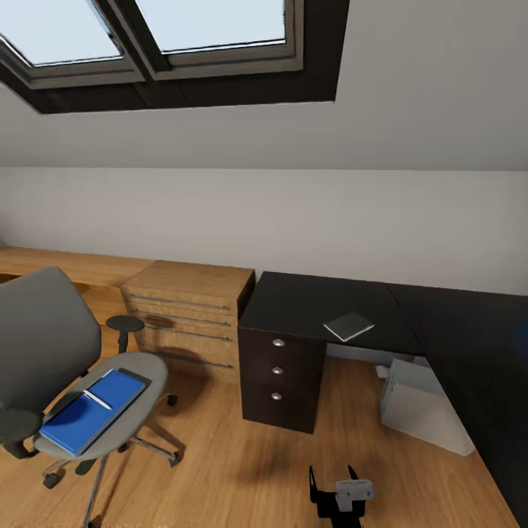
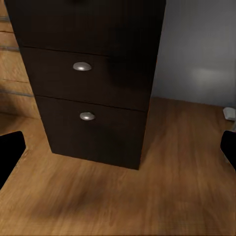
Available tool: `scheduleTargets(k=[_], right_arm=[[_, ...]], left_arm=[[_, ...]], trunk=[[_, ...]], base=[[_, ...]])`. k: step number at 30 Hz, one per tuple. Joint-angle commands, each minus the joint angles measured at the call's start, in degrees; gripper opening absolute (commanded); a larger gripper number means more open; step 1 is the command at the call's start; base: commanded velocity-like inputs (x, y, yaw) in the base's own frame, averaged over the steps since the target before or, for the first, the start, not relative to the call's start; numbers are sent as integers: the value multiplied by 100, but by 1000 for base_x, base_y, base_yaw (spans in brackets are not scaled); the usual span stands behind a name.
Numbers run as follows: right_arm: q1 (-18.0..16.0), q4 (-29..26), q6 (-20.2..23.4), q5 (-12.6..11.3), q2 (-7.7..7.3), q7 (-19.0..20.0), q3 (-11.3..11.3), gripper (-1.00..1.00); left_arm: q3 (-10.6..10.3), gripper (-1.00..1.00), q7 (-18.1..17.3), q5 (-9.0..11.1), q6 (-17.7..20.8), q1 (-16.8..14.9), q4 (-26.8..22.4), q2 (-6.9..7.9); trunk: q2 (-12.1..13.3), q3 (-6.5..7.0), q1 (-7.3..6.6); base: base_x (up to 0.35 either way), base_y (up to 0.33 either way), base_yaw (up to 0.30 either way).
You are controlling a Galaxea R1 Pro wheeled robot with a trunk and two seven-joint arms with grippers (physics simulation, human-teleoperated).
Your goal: In the bedroom, organize the workspace by keeping the computer under the desk, ensuring the monitor is on the desk, placing the keyboard on the desk next to the monitor, placing the mouse on the desk next to the keyboard, moving the folder from the swivel chair onto the desk next to the mouse, stacking the notebook on top of the folder with the pen on top of the notebook, and positioning the swivel chair next to the desk.
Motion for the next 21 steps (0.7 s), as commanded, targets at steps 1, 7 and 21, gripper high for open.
scheduleTargets(k=[1, 7, 21], right_arm=[[16, 12, -76, 60, 3, -50, -16, 100], [104, 12, -337, 56, 1, -180, -16, 100], [109, 12, -321, 47, -12, -200, -25, 100]], left_arm=[[-44, 100, 45, 60, -28, -1, -7, 11], [-45, 100, 45, 60, -28, -1, -4, 13], [-45, 100, 45, 60, -28, -1, 12, 13]], trunk=[[-3, -5, 0], [-3, -5, 0], [-3, -5, 0]], base=[[0, 0, 287], [0, 0, 287], [0, 0, 287]])
